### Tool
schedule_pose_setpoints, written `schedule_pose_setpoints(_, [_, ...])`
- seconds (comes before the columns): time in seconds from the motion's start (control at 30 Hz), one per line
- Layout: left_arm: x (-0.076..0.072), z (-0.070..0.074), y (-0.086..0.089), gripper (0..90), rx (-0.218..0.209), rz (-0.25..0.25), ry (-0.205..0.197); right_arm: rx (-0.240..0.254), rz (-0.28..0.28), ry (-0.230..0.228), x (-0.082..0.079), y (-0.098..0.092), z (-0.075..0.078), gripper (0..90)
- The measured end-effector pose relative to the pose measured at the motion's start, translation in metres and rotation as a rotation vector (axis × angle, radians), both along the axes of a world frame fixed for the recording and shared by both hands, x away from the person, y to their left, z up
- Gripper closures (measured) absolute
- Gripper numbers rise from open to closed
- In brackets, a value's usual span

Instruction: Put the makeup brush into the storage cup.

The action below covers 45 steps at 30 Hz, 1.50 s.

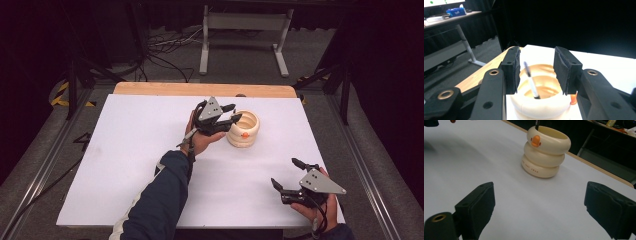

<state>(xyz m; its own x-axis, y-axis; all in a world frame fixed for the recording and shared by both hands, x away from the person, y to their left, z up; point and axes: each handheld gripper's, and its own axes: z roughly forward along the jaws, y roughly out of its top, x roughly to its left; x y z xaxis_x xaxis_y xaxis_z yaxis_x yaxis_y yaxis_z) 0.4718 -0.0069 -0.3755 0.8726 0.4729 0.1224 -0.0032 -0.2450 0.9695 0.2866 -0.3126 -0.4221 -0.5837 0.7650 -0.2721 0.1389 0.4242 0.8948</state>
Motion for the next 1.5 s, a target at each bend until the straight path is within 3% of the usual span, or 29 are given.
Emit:
schedule_pose_setpoints(0.17, [-0.009, 0.008, 0.012, 46.1, 0.013, 0.042, -0.027, 0.001, 0.002, 0.001, 0.001, 0.000, 0.000, 10.3])
schedule_pose_setpoints(0.23, [-0.012, 0.011, 0.015, 36.7, 0.017, 0.068, -0.036, 0.000, -0.001, 0.002, 0.001, 0.001, 0.000, 10.3])
schedule_pose_setpoints(0.3, [-0.015, 0.012, 0.019, 33.0, 0.035, 0.075, -0.056, -0.004, 0.002, 0.001, 0.001, 0.001, 0.000, 10.3])
schedule_pose_setpoints(0.4, [-0.019, 0.013, 0.022, 24.9, 0.058, 0.089, -0.059, -0.001, 0.000, 0.001, 0.000, 0.000, 0.000, 10.4])
schedule_pose_setpoints(0.53, [-0.022, 0.014, 0.027, 16.1, 0.054, 0.105, -0.053, 0.004, -0.003, 0.003, 0.001, 0.000, 0.000, 10.3])
schedule_pose_setpoints(0.63, [-0.022, 0.016, 0.034, 9.9, 0.034, 0.087, -0.038, -0.006, 0.004, 0.006, 0.001, 0.001, -0.001, 10.3])
schedule_pose_setpoints(0.93, [-0.028, 0.016, 0.042, 3.9, 0.083, 0.086, -0.030, -0.002, 0.004, 0.009, 0.001, 0.000, -0.001, 10.2])
schedule_pose_setpoints(1.07, [-0.035, 0.019, 0.049, 5.3, 0.134, 0.078, -0.065, 0.001, -0.001, 0.010, 0.001, 0.000, -0.001, 10.2])
schedule_pose_setpoints(1.17, [-0.037, 0.020, 0.054, 4.5, 0.127, 0.073, -0.056, -0.001, 0.000, 0.010, 0.001, 0.000, -0.001, 10.2])
schedule_pose_setpoints(1.5, [-0.051, 0.022, 0.069, 3.5, 0.166, 0.079, -0.088, -0.006, 0.004, 0.012, 0.001, 0.000, -0.001, 10.2])
